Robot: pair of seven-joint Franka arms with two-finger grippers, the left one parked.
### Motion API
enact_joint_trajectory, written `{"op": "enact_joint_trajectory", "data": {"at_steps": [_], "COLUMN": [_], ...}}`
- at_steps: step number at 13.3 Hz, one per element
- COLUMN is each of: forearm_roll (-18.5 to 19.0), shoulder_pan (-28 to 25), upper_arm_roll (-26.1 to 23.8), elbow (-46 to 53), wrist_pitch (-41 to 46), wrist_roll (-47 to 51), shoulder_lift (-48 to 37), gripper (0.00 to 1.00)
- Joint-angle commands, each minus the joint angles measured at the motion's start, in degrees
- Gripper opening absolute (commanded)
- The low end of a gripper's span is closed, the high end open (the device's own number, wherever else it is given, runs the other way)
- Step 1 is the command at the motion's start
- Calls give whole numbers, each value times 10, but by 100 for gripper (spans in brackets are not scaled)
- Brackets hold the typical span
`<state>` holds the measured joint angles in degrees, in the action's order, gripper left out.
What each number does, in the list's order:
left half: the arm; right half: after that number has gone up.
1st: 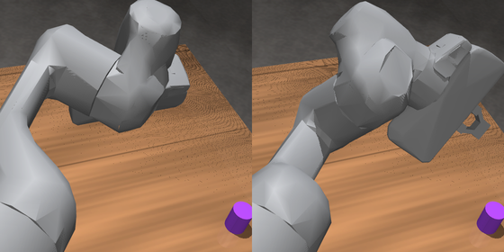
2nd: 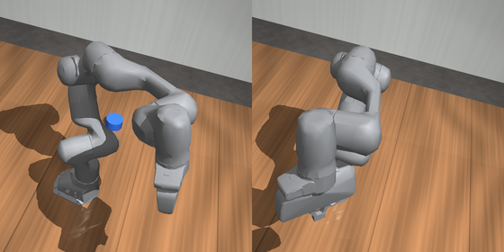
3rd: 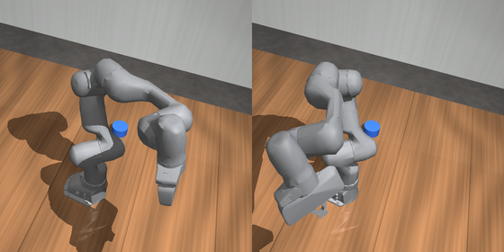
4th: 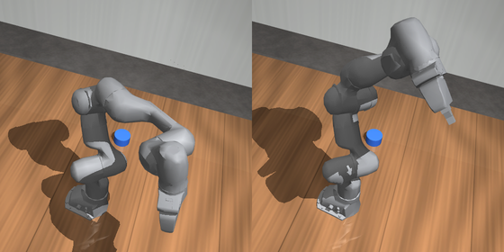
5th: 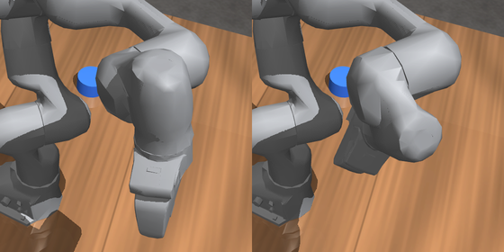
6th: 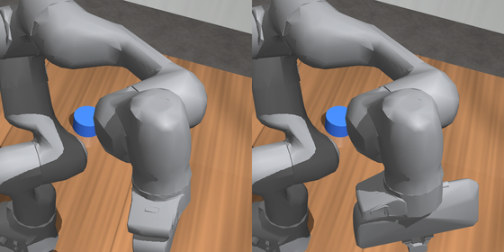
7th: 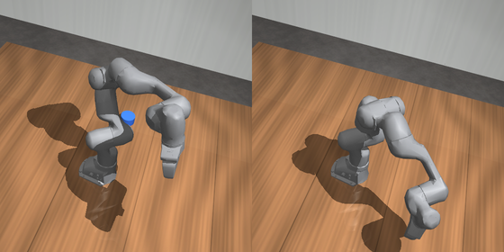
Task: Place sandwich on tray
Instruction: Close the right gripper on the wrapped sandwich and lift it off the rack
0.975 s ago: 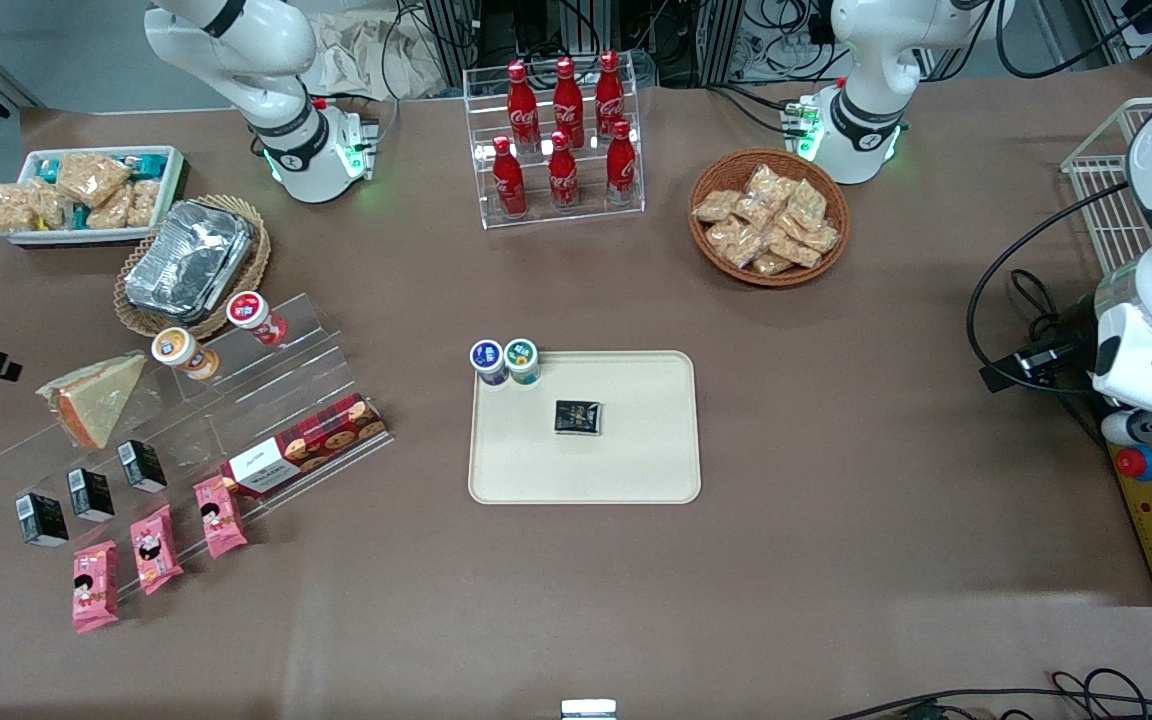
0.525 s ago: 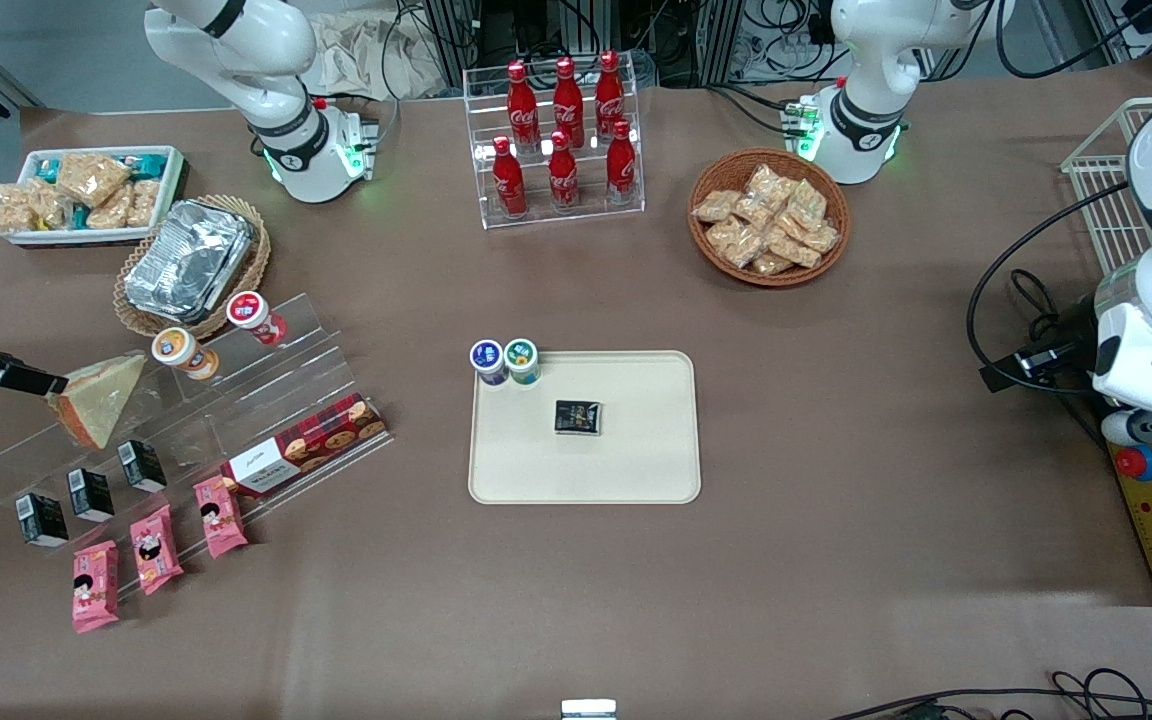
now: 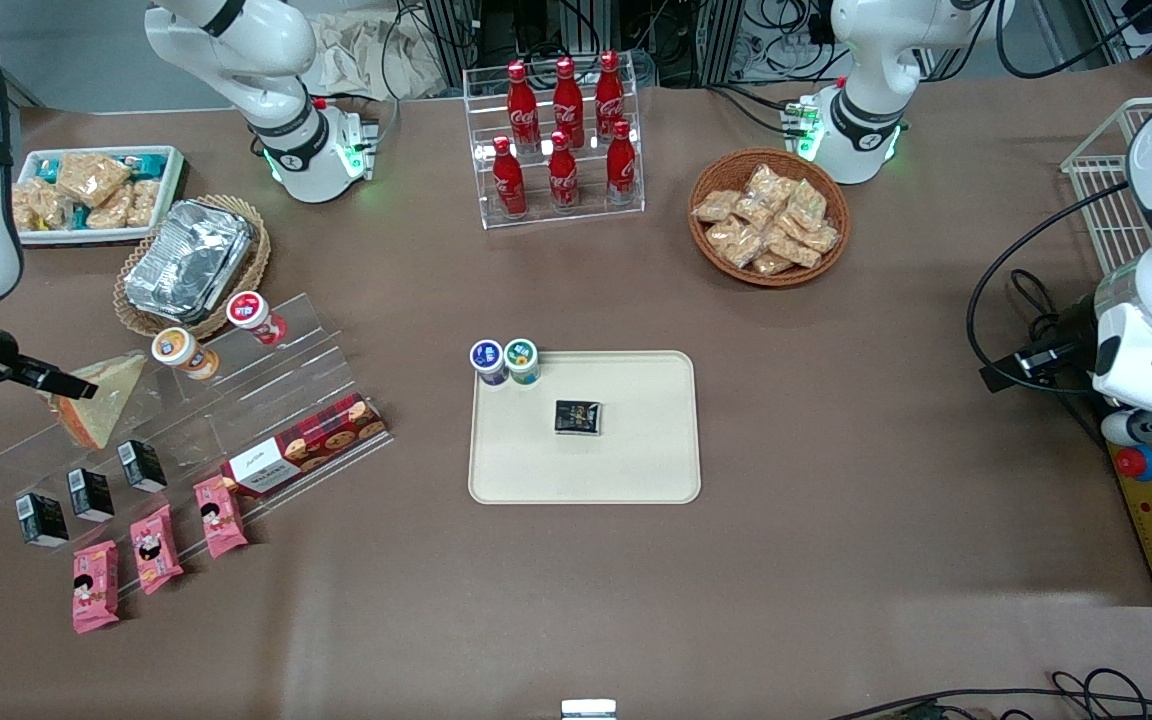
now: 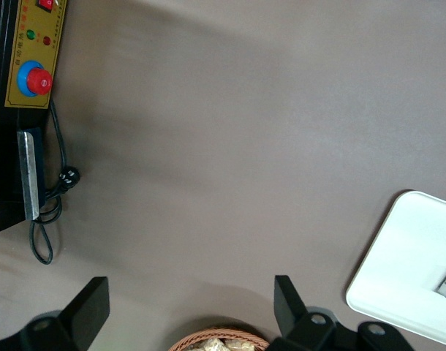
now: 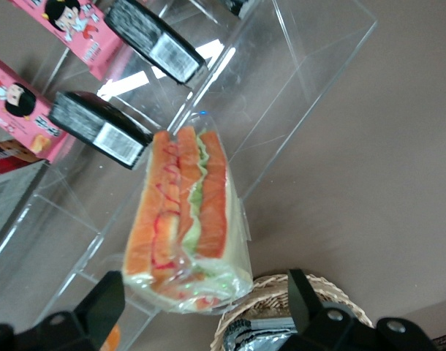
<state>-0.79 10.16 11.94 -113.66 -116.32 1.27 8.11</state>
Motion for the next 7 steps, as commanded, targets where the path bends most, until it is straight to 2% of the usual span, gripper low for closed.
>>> {"op": "enact_joint_trajectory", "data": {"at_steps": [1, 5, 7], "forearm_roll": [7, 6, 6], "shoulder_pan": [3, 0, -2], "upper_arm_roll": [-3, -3, -3], "elbow": [-35, -57, -57], "wrist_pitch": [-41, -88, -97], "wrist_roll": [-12, -9, -9], "shoulder_lift": [-22, -15, -9], "gripper": [99, 97, 91]}}
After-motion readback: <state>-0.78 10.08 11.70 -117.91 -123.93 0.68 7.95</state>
